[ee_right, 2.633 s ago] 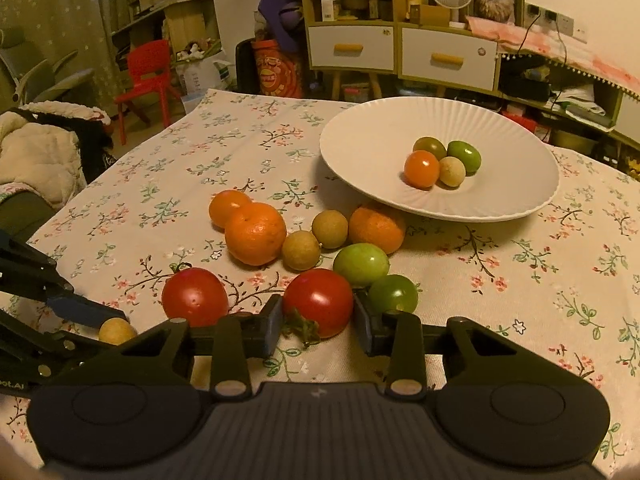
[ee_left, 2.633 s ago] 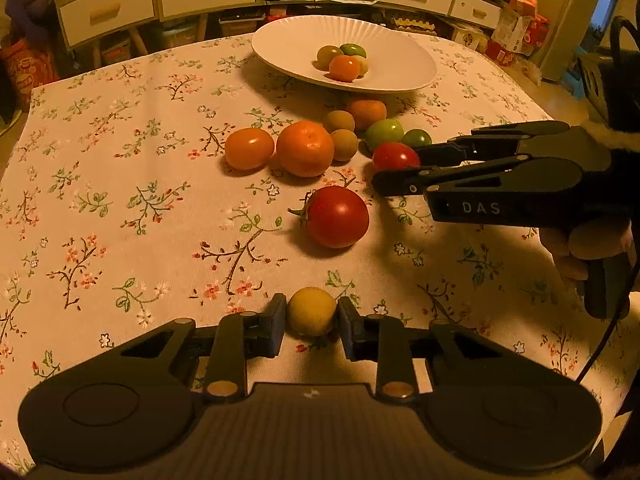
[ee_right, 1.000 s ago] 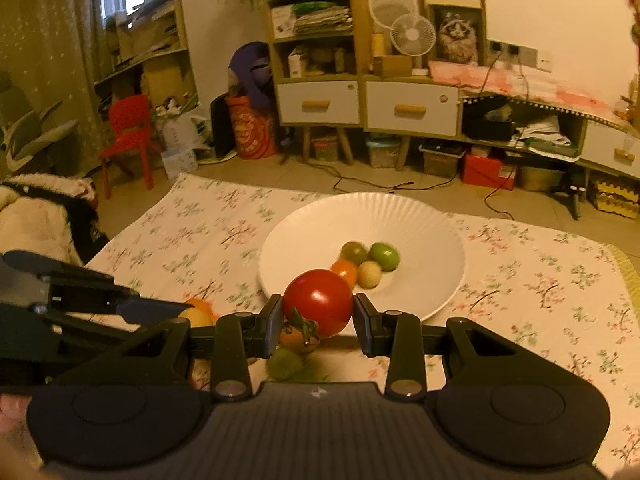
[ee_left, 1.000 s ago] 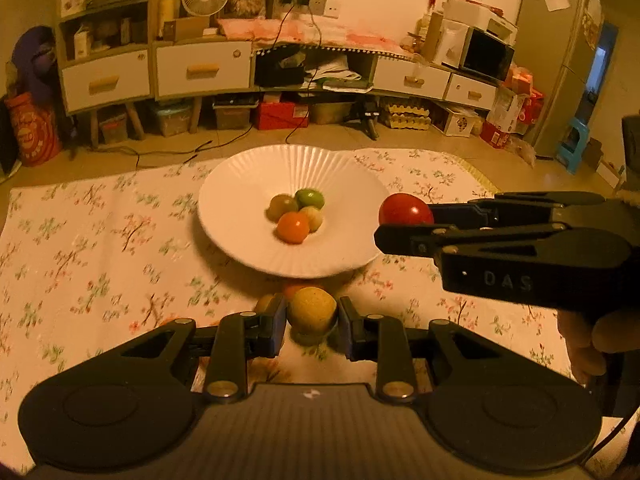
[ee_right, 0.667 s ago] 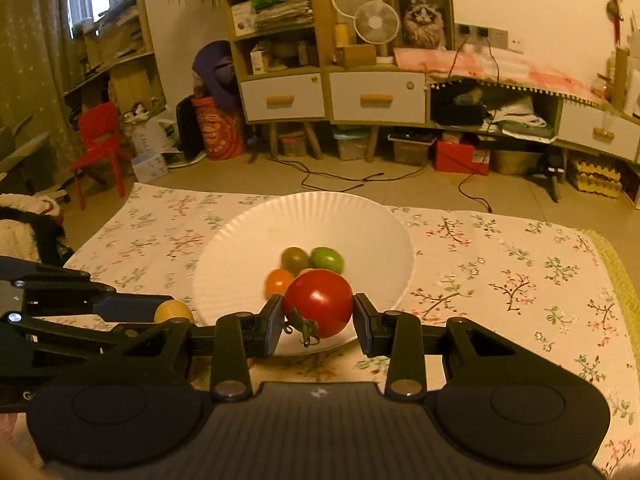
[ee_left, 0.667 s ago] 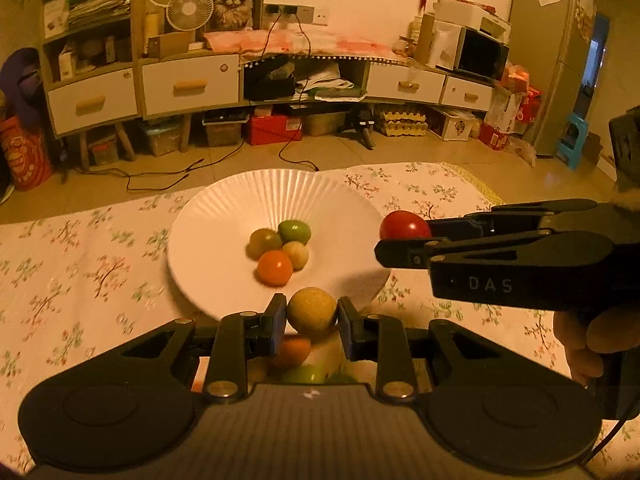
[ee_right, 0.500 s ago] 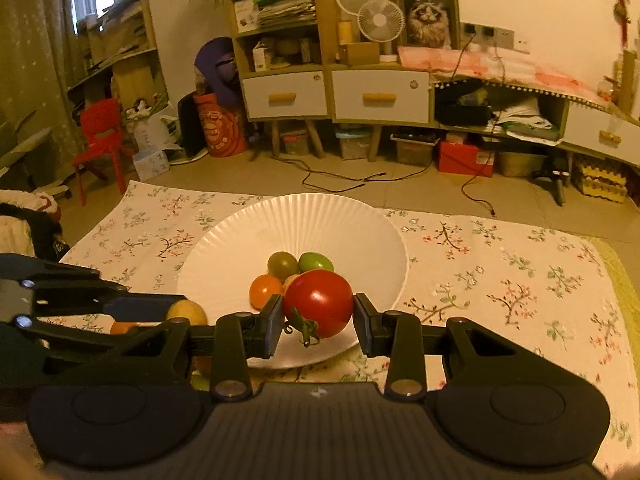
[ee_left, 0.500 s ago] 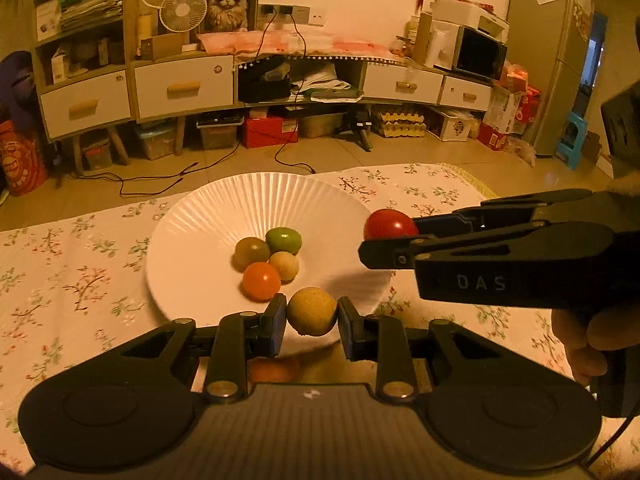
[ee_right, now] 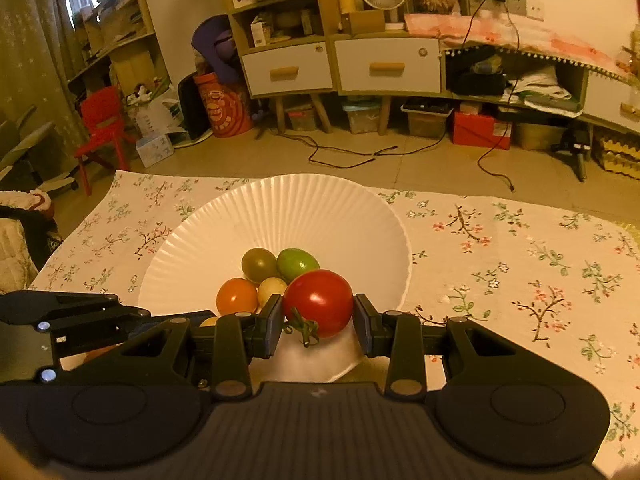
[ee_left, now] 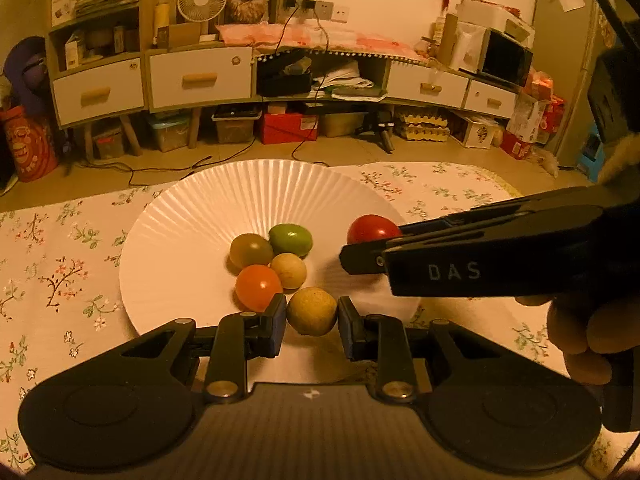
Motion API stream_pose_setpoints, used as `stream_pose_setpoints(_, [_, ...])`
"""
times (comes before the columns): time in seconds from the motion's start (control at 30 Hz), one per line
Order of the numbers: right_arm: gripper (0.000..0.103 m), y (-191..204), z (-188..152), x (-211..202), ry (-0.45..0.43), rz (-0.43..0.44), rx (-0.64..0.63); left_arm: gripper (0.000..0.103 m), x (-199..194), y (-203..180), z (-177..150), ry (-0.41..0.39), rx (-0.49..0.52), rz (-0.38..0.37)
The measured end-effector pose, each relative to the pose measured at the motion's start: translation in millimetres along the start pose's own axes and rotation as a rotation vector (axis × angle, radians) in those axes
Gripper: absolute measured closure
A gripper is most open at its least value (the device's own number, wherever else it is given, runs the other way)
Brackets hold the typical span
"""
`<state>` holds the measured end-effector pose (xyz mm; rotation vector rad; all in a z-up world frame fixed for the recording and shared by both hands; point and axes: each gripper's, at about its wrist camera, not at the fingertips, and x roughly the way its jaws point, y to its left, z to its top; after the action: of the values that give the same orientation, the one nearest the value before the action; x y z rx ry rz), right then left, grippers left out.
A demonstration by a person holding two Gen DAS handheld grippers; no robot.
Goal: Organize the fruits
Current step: 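Carry the pale yellow fruit and red tomato with both tools over the white plate, then open both tools to release the fruit and tomato onto the plate, then move both open tools back toward the remaining fruits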
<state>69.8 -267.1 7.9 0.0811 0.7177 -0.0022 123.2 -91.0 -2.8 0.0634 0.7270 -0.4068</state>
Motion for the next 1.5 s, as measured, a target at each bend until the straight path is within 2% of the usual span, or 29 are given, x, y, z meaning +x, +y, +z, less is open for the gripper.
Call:
stream_pose_setpoints(0.3, [0.069,2.8,4.5,6.4,0.018,0.013,-0.017,0.083,6.5,7.1,0.4,0.007,-0.047,0.004])
stream_pose_setpoints(0.67, [0.069,9.4,7.1,10.4,0.037,-0.010,-0.060,0.082,6.1,9.5,1.4,0.001,-0.035,-0.006])
stream_pose_setpoints(0.9, [0.065,11.4,9.0,3.6,0.016,-0.002,-0.055,0.070,-0.4,7.6,1.1,-0.004,0.006,-0.005])
stream_pose_setpoints(1.0, [0.057,12.6,11.0,-2.2,0.002,-0.003,-0.051,0.059,-6.8,7.4,1.7,-0.016,0.013,-0.003])
stream_pose_setpoints(1.23, [0.035,18.9,9.4,-20.2,-0.027,-0.029,-0.052,0.045,-24.3,9.6,1.0,-0.033,0.043,0.002])
stream_pose_setpoints(1.5, [0.027,23.5,1.3,-37.4,-0.054,-0.085,-0.026,0.029,-46.2,20.8,-6.5,-0.032,0.056,0.021])
